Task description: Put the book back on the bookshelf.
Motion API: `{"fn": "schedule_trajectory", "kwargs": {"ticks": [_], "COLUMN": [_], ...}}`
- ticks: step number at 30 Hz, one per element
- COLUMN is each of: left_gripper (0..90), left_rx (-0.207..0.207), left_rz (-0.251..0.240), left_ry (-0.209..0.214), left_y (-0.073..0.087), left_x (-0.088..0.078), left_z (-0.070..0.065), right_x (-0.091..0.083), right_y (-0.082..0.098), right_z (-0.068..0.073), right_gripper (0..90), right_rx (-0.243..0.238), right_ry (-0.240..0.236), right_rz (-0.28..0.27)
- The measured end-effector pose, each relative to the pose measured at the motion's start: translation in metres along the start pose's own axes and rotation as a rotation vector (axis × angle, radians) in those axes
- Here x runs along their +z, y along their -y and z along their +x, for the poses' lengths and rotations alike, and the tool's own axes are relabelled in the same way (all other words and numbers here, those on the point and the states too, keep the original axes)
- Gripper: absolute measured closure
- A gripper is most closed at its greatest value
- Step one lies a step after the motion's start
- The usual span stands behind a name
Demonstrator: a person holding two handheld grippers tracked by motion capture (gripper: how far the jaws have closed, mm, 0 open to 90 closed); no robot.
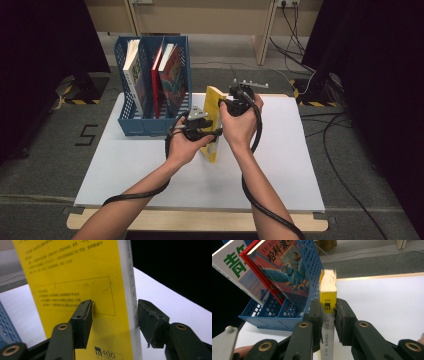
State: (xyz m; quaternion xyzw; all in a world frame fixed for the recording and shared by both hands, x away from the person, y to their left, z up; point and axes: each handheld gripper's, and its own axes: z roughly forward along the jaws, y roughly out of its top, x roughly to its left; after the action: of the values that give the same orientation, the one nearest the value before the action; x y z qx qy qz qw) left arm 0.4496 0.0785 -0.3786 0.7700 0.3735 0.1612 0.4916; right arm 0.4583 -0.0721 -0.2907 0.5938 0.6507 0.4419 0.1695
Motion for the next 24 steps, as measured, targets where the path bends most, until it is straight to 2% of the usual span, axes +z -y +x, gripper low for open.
{"fn": "schedule_trajectory", "kwargs": {"ticks": [4, 8, 14, 21, 22, 24], "left_gripper": [47.4, 45.0, 37.2, 37.5, 39.9, 41.4], "left_rx": [0.014, 0.067, 0.062, 0.089, 0.092, 0.081], "left_rz": [0.002, -0.003, -0.015, -0.008, -0.010, -0.015], "left_ry": [-0.019, -0.074, -0.114, -0.167, -0.176, -0.180], "left_y": [0.002, 0.006, 0.009, 0.010, 0.011, 0.013], "left_x": [0.003, 0.004, 0.006, 0.007, 0.007, 0.007], "left_z": [0.000, -0.006, -0.007, -0.005, -0.005, -0.004], "right_x": [0.000, 0.001, 0.000, 0.000, 0.000, 0.000], "right_y": [0.002, 0.004, 0.007, 0.008, 0.008, 0.009], "right_z": [0.001, 0.004, 0.012, 0.016, 0.017, 0.019], "right_gripper": [76.9, 76.9, 76.8, 76.5, 76.5, 76.4], "right_rx": [-0.003, 0.009, -0.003, 0.009, 0.013, 0.013], "right_ry": [0.012, 0.023, 0.018, 0.000, -0.008, -0.009], "right_rz": [-0.006, -0.006, -0.012, -0.011, -0.012, -0.013]}}
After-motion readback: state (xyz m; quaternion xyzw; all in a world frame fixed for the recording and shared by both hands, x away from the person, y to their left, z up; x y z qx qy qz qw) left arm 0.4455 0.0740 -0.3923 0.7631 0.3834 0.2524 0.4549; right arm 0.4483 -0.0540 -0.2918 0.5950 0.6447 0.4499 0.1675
